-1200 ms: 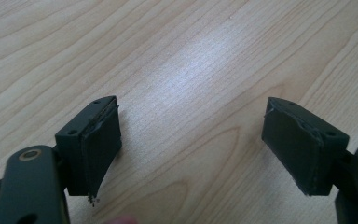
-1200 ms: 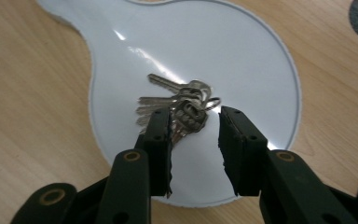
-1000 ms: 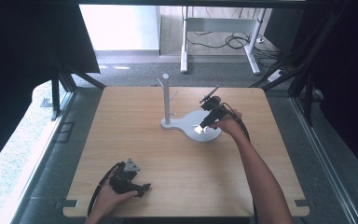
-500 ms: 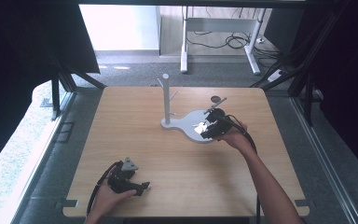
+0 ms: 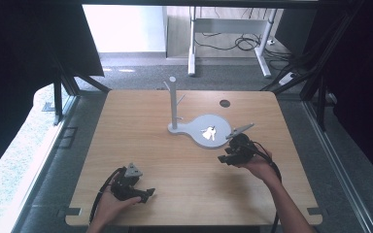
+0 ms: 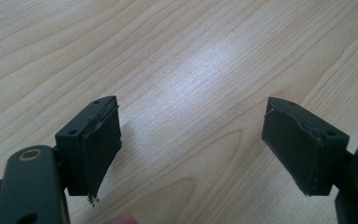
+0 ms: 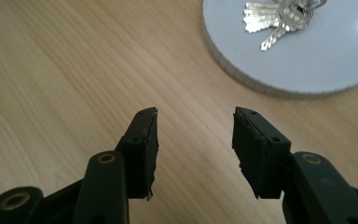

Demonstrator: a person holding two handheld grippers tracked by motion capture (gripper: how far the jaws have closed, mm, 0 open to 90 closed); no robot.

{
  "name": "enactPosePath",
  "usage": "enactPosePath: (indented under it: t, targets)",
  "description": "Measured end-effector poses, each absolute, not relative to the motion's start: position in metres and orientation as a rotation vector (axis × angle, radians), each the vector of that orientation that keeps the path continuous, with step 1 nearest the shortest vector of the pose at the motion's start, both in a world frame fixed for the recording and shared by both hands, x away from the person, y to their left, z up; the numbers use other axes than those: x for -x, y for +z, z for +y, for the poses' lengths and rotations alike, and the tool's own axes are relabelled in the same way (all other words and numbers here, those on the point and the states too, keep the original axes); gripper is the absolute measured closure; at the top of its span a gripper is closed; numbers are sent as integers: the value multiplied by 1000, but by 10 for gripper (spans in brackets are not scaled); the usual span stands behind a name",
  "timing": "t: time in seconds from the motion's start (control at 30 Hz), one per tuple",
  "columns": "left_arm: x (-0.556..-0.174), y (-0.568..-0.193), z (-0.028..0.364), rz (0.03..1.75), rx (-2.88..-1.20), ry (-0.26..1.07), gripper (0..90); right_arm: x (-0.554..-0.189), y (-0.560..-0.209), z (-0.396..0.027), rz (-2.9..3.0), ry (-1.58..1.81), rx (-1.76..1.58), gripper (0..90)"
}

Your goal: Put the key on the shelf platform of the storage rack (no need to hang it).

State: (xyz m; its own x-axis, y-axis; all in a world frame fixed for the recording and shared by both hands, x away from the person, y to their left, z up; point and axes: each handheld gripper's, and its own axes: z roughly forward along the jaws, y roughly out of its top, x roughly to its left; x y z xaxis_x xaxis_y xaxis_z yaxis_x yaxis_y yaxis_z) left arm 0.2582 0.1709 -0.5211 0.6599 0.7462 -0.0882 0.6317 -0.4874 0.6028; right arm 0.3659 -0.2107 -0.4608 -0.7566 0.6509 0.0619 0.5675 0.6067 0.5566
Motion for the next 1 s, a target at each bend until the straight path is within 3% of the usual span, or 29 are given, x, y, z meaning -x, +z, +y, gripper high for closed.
enactPosePath:
  t: [0.5, 1.0]
  targets:
    - [-257, -523, 167, 1064, -2273, 246, 200, -313, -495, -248, 2623, 940, -1110, 500]
    - [-259, -523, 171, 1077, -2266, 253, 200, -299, -502, -262, 2565, 973, -1149, 480]
